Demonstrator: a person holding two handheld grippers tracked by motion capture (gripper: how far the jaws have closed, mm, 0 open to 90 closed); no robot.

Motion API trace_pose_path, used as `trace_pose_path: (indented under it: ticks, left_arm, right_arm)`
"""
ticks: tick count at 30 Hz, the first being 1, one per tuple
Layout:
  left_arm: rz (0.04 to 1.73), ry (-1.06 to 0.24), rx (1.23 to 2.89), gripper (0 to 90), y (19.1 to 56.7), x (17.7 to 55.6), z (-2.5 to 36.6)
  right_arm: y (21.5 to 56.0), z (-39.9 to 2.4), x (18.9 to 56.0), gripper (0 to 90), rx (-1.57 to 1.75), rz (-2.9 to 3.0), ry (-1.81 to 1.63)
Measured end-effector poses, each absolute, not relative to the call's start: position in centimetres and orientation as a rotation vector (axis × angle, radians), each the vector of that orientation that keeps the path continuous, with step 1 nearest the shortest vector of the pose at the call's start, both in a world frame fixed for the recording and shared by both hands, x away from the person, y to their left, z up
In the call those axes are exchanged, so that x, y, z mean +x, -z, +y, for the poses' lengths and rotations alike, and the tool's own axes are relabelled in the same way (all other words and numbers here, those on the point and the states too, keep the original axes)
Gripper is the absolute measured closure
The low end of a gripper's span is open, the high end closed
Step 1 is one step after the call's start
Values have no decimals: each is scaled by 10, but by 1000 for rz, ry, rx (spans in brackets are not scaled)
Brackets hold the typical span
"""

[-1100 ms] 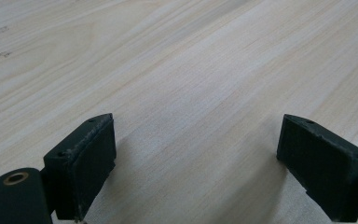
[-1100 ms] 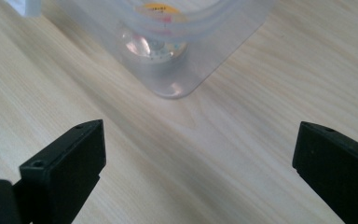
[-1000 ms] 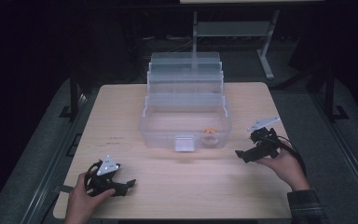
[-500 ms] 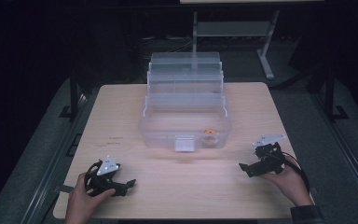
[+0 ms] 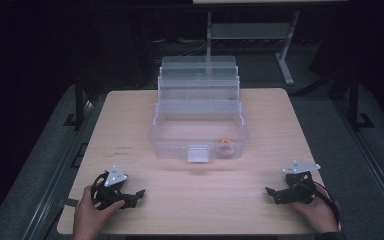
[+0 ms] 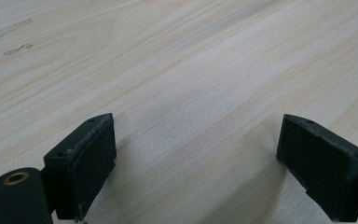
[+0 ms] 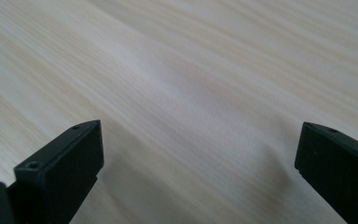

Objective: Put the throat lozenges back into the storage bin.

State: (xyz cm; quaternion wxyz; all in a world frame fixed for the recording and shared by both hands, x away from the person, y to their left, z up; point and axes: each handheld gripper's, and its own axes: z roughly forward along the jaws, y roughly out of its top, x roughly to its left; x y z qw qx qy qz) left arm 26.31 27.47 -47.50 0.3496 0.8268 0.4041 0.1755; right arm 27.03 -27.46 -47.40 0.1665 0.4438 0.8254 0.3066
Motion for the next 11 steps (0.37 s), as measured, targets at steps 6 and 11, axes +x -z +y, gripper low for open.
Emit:
trace_pose_path:
  ticks: [6, 11]
  left_arm:
    - [1047, -455, 2141, 109, 475, 263, 275]
    - [1048, -455, 2142, 108, 475, 263, 275]
  right_arm:
    - [481, -282, 266, 0, 1285, 2321, -930]
    - [483, -283, 264, 0, 1283, 2299, -953]
